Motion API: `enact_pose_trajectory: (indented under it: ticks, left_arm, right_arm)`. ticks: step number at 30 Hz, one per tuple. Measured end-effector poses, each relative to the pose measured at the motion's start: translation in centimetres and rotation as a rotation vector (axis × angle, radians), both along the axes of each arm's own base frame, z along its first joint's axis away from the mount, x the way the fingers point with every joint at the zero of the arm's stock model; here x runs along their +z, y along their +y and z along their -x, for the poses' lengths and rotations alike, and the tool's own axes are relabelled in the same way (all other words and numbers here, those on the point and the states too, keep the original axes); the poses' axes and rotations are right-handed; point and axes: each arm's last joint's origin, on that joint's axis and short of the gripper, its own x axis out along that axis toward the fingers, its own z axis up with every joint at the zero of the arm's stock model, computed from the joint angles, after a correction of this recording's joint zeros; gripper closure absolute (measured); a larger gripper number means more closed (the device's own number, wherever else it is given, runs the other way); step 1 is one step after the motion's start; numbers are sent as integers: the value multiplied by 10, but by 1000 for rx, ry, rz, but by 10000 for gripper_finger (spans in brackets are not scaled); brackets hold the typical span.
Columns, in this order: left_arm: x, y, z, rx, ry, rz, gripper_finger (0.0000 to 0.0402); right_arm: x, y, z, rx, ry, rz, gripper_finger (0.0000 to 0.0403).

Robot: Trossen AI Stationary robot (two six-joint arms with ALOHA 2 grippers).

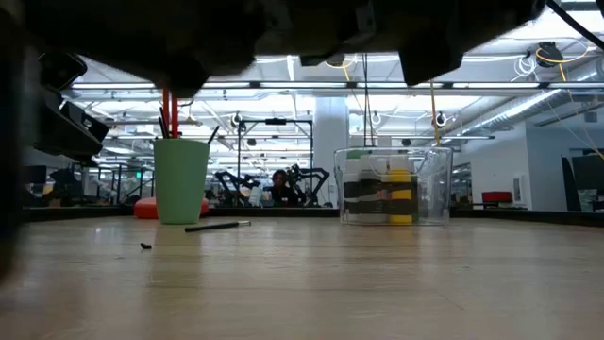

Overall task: Pick & Place Paint Supplies
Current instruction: Put the small black paint bottle into the transparent bin

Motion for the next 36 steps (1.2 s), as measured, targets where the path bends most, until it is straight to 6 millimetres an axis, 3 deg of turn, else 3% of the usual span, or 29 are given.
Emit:
enact_pose_trajectory:
  ticks: [4, 8, 11, 15, 17, 20, 24, 30, 36]
  left_arm:
    - [0, 1, 0, 26, -7, -15, 394]
    - [0, 2, 0, 68, -15, -32, 394]
    - [0, 3, 0, 81, -21, -57, 394]
    - [1, 4, -1, 105, -34, -94, 394]
    - [1, 4, -1, 123, -40, -110, 394]
    - [3, 5, -1, 155, -58, -131, 394]
    - [6, 6, -2, 175, -96, -161, 394]
    - [11, 5, -4, 192, -146, -148, 394]
    - [12, 7, -4, 247, -152, -138, 394]
  right_arm:
    - [27, -13, 4, -15, 78, 99, 291]
    - [93, -35, 23, -53, 76, 227, 291]
    - [149, -57, 49, -124, 17, 346, 291]
    - [209, -116, 95, -225, -47, 392, 291]
    - [224, -155, 124, -340, -58, 397, 291]
    - [221, -207, 167, -507, -62, 343, 291]
    - [180, -249, 210, -593, -28, 331, 291]
    - [127, -279, 247, -700, -66, 328, 291]
    - [122, -300, 263, -899, -75, 343, 291]
